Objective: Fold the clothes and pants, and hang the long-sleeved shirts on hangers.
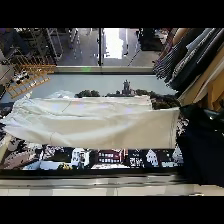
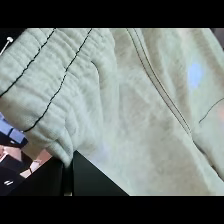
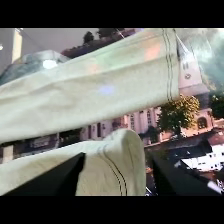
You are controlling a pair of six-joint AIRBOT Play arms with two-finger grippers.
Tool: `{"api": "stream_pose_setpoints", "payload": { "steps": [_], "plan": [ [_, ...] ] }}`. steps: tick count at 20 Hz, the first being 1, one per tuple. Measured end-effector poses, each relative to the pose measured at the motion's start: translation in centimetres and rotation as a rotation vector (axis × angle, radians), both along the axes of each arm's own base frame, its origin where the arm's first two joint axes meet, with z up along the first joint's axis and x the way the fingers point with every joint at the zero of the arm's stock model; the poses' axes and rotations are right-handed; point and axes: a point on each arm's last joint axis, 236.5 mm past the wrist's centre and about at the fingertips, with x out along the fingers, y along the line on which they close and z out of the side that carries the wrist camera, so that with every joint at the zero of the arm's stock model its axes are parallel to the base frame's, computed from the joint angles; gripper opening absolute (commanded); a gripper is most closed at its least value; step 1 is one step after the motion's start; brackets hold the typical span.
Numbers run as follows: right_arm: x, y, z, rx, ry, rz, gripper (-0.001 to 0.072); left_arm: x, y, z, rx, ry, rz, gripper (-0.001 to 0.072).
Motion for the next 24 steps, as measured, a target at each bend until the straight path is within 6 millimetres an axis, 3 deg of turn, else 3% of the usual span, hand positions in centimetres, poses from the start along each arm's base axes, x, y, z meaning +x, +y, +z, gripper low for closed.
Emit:
{"api": "stream_pose_setpoints", "payload": {
  "steps": [2,4,6,7,8,9,10,14,19,20,21,22,24],
  "plan": [
    [2.3,-1.0,-5.1,0.021,0.132,0.001,0.0555,-0.5,-0.9,-0.9,-0.013,0.046,-0.035,0.0016],
    [3.2,-1.9,-11.1,0.032,0.289,0.016,0.0555,-1.0,-1.7,-1.6,-0.031,0.081,-0.065,0.0016],
    [1.9,-2.1,-16.3,0.057,0.442,0.045,0.0556,-1.4,-2.2,-2.0,-0.048,0.104,-0.082,0.0018],
    [0.7,-2.1,-18.1,0.069,0.501,0.059,0.0560,-1.6,-2.2,-2.1,-0.051,0.111,-0.084,0.0072],
    [-0.7,-2.0,-19.6,0.083,0.550,0.072,0.0563,-1.8,-2.2,-2.2,-0.057,0.118,-0.086,0.0179],
    [-2.7,-1.8,-20.9,0.100,0.609,0.089,0.0575,-2.0,-2.1,-2.3,-0.062,0.122,-0.084,0.0315],
    [-4.9,-1.3,-21.9,0.126,0.669,0.112,0.0579,-2.2,-2.0,-2.3,-0.066,0.126,-0.082,0.0385],
    [-11.7,0.9,-23.8,0.200,0.831,0.209,0.0578,-3.3,-1.2,-2.5,-0.081,0.140,-0.057,0.0384],
    [-14.1,2.6,-25.5,0.220,0.900,0.281,0.0556,-4.5,-1.0,-2.4,-0.118,0.162,-0.041,0.0383],
    [-14.2,2.9,-26.0,0.221,0.913,0.289,0.0519,-4.7,-1.1,-2.4,-0.125,0.166,-0.040,0.0383],
    [-14.2,3.0,-26.5,0.218,0.921,0.297,0.0347,-4.9,-1.0,-2.4,-0.129,0.170,-0.038,0.0383],
    [-14.1,3.1,-27.1,0.212,0.925,0.299,0.0068,-5.1,-1.1,-2.4,-0.137,0.175,-0.037,0.0383],
    [-12.9,2.7,-28.1,0.185,0.898,0.279,0.0035,-5.5,-1.0,-2.4,-0.147,0.180,-0.036,0.0383]
  ]
}}
